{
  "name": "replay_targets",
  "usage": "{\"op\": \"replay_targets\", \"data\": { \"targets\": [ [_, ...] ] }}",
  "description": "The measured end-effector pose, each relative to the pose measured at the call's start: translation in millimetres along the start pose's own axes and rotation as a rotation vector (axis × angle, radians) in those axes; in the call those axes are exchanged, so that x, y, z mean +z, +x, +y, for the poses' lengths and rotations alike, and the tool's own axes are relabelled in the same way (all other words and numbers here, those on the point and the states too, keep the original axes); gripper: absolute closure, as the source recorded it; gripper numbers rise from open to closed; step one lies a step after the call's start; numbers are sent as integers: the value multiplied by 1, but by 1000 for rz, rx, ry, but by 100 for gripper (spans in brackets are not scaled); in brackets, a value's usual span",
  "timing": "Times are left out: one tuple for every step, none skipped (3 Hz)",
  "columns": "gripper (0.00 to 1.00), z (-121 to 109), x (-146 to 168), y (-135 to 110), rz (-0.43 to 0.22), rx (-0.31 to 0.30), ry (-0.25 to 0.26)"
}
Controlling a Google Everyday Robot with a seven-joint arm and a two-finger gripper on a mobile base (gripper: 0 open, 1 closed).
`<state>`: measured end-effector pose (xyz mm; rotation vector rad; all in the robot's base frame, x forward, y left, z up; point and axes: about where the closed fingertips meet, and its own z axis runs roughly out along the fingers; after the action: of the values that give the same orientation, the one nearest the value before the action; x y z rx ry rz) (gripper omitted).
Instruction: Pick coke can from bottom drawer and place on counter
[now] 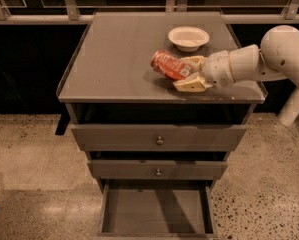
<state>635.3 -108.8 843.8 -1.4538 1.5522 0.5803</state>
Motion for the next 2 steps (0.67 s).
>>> {"op": "replay_targets", "data": {
  "targets": [
    [81,0,0,1,-1,1,0],
    [58,0,0,1,-1,1,0]
  ]
}}
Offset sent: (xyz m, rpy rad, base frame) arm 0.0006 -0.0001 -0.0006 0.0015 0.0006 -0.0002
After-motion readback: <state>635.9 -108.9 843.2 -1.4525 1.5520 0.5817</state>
